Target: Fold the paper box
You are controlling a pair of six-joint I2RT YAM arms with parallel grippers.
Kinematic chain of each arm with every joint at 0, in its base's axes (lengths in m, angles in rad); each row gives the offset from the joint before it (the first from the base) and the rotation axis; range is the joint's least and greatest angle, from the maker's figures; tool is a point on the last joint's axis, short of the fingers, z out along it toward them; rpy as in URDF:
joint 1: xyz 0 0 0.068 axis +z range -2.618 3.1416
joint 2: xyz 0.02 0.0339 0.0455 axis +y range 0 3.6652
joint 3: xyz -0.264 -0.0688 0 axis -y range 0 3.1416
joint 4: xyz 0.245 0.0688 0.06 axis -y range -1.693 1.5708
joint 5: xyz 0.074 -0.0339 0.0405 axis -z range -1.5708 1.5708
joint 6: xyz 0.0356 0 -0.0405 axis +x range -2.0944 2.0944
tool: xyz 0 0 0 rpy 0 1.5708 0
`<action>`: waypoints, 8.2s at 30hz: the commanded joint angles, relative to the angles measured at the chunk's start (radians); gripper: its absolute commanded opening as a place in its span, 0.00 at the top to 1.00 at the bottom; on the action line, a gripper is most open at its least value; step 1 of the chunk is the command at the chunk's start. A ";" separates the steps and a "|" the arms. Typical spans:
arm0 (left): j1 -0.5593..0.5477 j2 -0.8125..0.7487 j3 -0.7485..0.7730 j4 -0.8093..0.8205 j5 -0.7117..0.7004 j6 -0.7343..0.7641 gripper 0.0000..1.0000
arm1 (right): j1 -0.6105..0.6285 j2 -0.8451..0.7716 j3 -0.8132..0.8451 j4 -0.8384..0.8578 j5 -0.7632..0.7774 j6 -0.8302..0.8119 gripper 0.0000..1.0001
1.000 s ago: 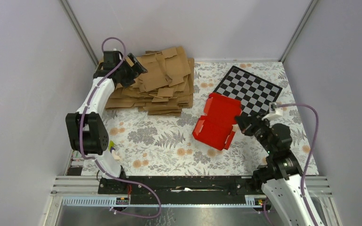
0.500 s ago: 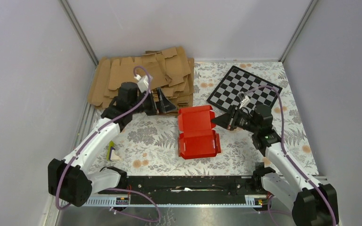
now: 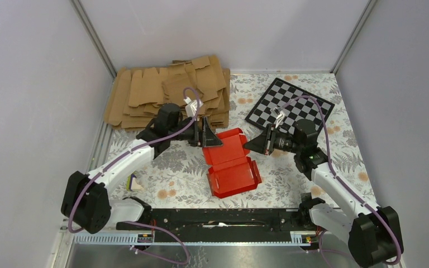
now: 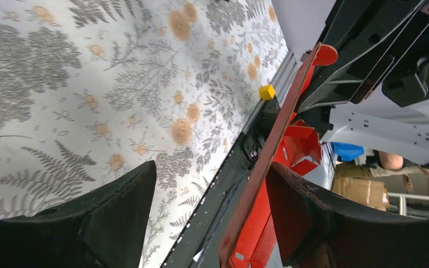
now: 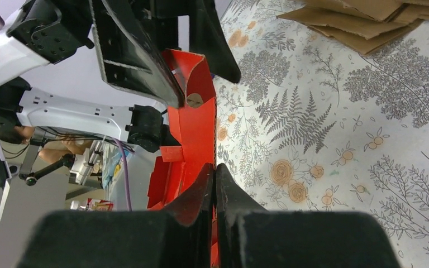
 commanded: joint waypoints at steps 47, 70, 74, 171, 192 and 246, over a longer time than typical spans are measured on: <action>-0.153 -0.263 -0.274 0.321 -0.628 -0.340 0.96 | 0.060 -0.113 -0.221 -0.027 0.462 0.301 0.02; -0.154 -0.198 -0.259 0.461 -0.512 -0.362 0.76 | 0.097 -0.148 -0.146 -0.040 0.475 0.306 1.00; -0.153 -0.219 -0.202 0.277 -0.557 -0.269 0.41 | 0.097 -0.163 -0.095 -0.178 0.543 0.189 1.00; -0.350 0.135 -0.037 0.070 -0.586 0.007 0.89 | 0.178 0.428 0.143 -0.330 0.548 -0.006 0.42; -0.361 -0.019 -0.516 0.894 -0.788 0.249 1.00 | 0.177 0.221 0.002 -0.171 0.549 -0.122 0.12; -0.402 -0.110 -0.425 0.726 -0.703 0.244 0.21 | 0.177 -0.090 -0.109 -0.157 0.788 -0.390 1.00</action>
